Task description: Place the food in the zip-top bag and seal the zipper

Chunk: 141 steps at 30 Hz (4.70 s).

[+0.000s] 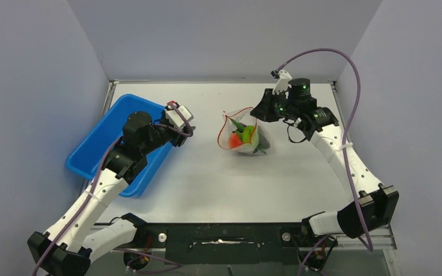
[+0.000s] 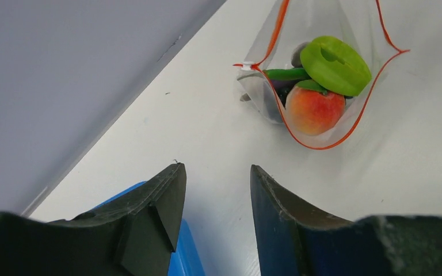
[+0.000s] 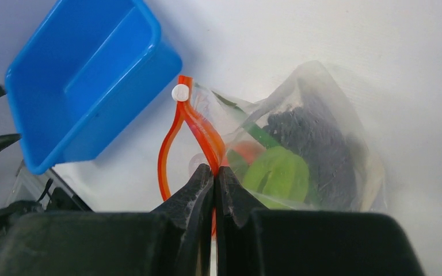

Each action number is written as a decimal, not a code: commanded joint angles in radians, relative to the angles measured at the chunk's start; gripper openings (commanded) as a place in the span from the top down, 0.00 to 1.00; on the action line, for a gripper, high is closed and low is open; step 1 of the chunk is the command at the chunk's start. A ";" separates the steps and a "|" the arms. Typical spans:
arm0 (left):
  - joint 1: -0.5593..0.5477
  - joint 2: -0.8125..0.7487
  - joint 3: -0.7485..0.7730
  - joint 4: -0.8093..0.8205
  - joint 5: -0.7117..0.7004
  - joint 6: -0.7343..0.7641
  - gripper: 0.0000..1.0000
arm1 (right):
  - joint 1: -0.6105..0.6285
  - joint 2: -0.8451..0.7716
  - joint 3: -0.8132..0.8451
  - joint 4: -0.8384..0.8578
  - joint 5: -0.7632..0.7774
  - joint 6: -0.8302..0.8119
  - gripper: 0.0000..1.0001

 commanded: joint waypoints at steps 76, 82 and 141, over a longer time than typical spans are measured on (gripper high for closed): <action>-0.108 0.151 -0.062 0.184 0.480 0.089 1.00 | 0.381 -0.110 -0.172 0.162 -0.243 -0.987 0.47; -0.106 0.153 -0.051 0.169 0.477 0.084 1.00 | 0.395 -0.086 -0.180 0.115 -0.210 -1.044 0.62; -0.074 0.132 -0.158 0.264 0.527 0.062 1.00 | 0.391 -0.125 -0.208 0.156 -0.235 -1.051 0.61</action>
